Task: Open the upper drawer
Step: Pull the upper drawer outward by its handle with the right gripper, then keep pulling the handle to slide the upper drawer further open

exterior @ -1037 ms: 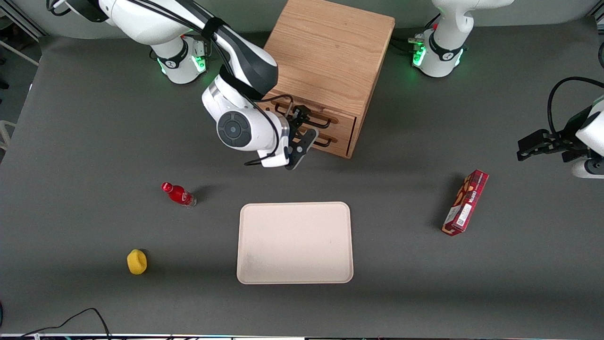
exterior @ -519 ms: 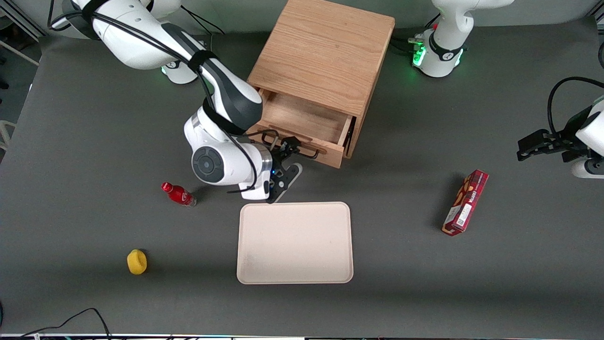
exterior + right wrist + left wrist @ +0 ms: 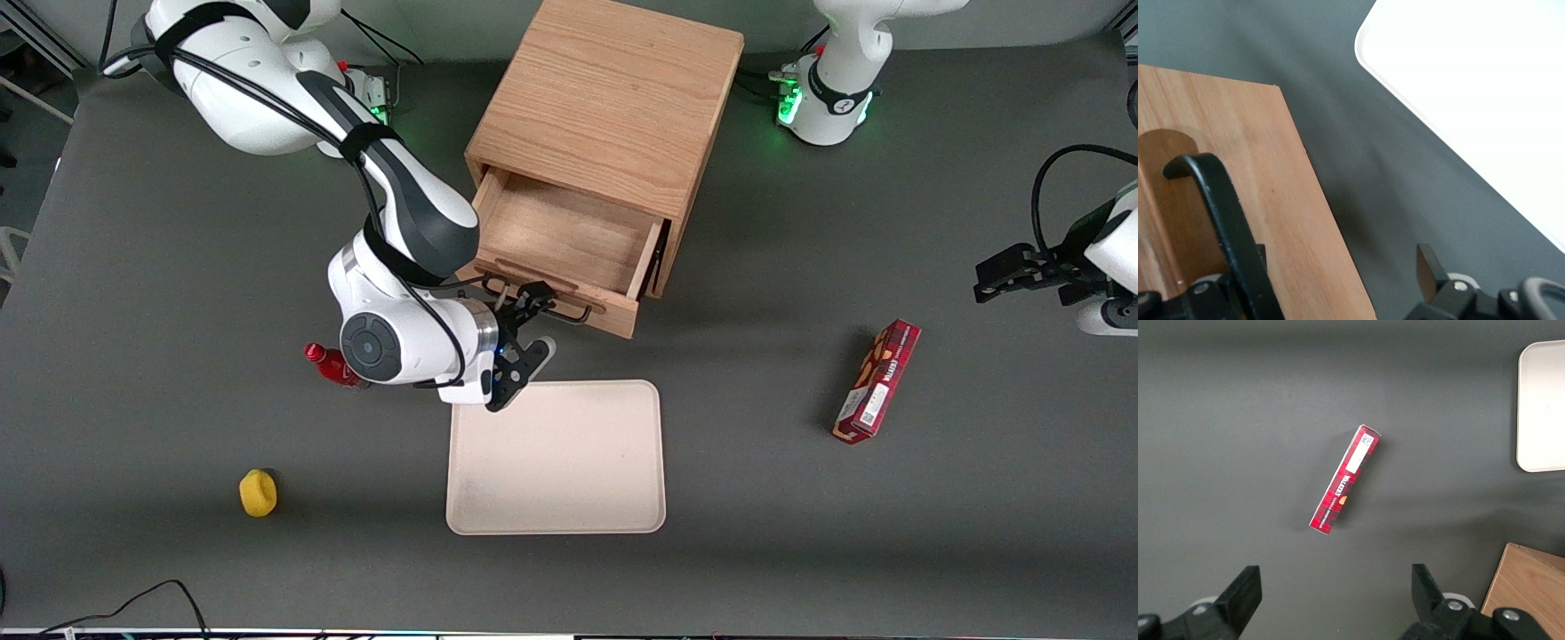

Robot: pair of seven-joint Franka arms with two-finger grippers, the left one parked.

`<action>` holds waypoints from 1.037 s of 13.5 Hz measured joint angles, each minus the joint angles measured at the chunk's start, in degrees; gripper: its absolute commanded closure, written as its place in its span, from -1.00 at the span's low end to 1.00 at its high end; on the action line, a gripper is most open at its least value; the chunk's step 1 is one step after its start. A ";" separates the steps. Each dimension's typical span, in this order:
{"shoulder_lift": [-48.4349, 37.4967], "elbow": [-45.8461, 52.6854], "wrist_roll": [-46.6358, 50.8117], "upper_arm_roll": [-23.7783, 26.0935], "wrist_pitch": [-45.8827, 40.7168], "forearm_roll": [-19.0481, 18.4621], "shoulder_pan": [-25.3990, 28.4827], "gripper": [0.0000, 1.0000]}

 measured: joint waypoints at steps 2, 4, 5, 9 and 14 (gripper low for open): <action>0.52 1.64 -0.98 -1.19 -0.71 -0.02 0.04 -1.00; 1.37 3.83 -1.46 -1.97 -2.58 -0.40 0.07 -1.00; 1.80 4.67 -1.55 -2.11 -3.31 -0.52 0.05 -1.00; 2.31 6.05 -2.53 -2.73 -3.80 -0.65 0.07 -1.00; 2.28 7.58 -2.88 -2.84 -5.36 -0.64 0.04 -1.00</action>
